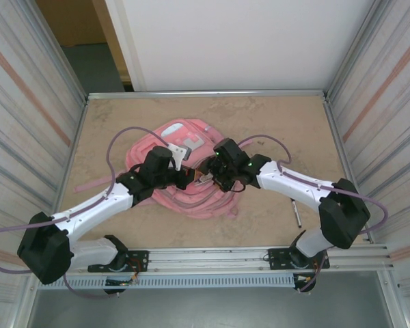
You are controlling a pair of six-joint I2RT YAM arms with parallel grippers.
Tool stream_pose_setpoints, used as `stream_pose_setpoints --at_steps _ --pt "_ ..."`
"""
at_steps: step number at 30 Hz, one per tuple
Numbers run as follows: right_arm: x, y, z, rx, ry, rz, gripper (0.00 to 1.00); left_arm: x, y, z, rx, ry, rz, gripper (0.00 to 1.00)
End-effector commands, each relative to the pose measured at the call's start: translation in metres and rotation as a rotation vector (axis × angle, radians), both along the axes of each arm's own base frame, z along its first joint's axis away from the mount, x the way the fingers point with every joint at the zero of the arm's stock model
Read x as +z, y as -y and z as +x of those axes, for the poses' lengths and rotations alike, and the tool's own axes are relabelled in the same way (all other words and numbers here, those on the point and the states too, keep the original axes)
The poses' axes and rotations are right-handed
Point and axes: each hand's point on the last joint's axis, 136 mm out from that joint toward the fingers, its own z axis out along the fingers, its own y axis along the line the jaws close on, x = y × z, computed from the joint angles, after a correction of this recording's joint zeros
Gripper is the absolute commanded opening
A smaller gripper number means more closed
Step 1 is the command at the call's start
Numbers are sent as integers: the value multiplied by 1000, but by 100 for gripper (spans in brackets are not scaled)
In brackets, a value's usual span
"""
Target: Pack books, pencil case, and school supplies into a backpack
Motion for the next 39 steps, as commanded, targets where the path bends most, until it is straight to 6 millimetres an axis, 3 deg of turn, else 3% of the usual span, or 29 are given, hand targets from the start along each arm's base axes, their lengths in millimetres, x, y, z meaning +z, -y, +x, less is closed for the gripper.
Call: stream_pose_setpoints --at_steps 1,5,10,13,21,33,36,39 --pt "17 24 1 26 74 -32 71 25 3 9 18 79 -82 0" --pt "11 51 4 158 167 -42 68 27 5 7 -5 87 -90 0" --pt "5 65 13 309 280 -93 62 32 7 7 -9 107 -119 0" --pt "6 54 14 377 301 -53 52 36 8 7 -13 109 -133 0" --pt "-2 28 30 398 346 -15 41 50 16 5 -40 113 -183 0" --pt "21 -33 48 472 514 50 28 79 26 1 -126 185 -213 0" --pt "28 -37 55 479 534 84 27 94 22 1 -120 235 -218 0" --pt "48 -31 50 506 568 94 33 106 15 1 -102 289 -217 0"
